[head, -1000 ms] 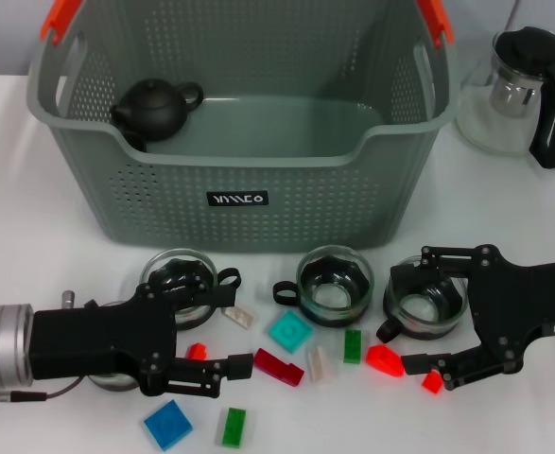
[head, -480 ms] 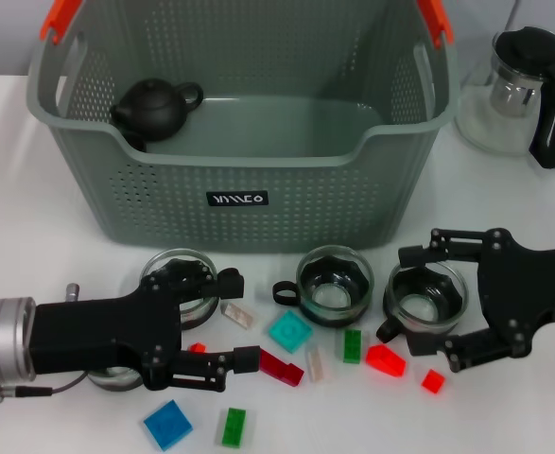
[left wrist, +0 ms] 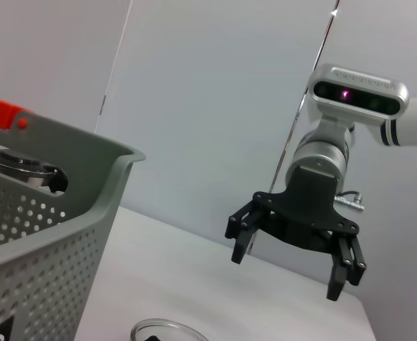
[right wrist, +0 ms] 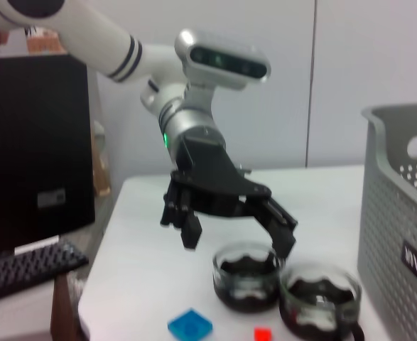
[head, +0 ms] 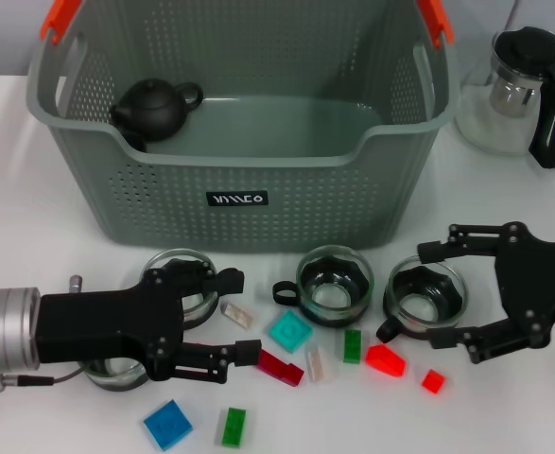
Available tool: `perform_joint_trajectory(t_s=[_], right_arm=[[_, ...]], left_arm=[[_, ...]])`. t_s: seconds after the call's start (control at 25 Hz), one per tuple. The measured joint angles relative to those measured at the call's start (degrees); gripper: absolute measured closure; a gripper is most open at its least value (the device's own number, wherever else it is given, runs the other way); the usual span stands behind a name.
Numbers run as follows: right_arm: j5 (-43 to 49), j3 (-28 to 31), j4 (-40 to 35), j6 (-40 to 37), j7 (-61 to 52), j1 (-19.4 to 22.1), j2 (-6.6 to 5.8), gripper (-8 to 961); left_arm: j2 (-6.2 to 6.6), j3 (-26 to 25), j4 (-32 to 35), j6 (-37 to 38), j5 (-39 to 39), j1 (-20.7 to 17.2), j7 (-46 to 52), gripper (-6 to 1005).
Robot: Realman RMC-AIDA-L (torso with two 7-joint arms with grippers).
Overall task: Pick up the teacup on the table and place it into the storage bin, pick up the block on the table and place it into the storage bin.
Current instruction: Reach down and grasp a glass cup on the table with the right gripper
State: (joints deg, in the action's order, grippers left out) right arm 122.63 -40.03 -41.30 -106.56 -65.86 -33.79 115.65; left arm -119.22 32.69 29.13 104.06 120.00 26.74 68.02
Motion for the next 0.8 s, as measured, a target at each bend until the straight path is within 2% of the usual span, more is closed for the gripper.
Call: perform_joint_trajectory(t_s=[0.32, 0.48, 0.8], right_arm=[[7.04, -0.05, -7.23, -1.67, -3.26, -1.11, -0.06, 7], [13.22, -0.07, -11.75, -2.49, -8.84, -2.69, 0.22, 7], [17.3, -2.23, -13.6, -2.16, -12.5, -5.43, 0.91, 6]], left_arm=[[-0.33, -0.01, -0.39, -0.93, -0.28, 0.11, -0.11, 54], [-0.51, -0.49, -1.14, -1.76, -0.44, 0.17, -0.08, 54], [-0.75, -0.87, -1.19, -2.39, -0.47, 0.25, -0.08, 53]])
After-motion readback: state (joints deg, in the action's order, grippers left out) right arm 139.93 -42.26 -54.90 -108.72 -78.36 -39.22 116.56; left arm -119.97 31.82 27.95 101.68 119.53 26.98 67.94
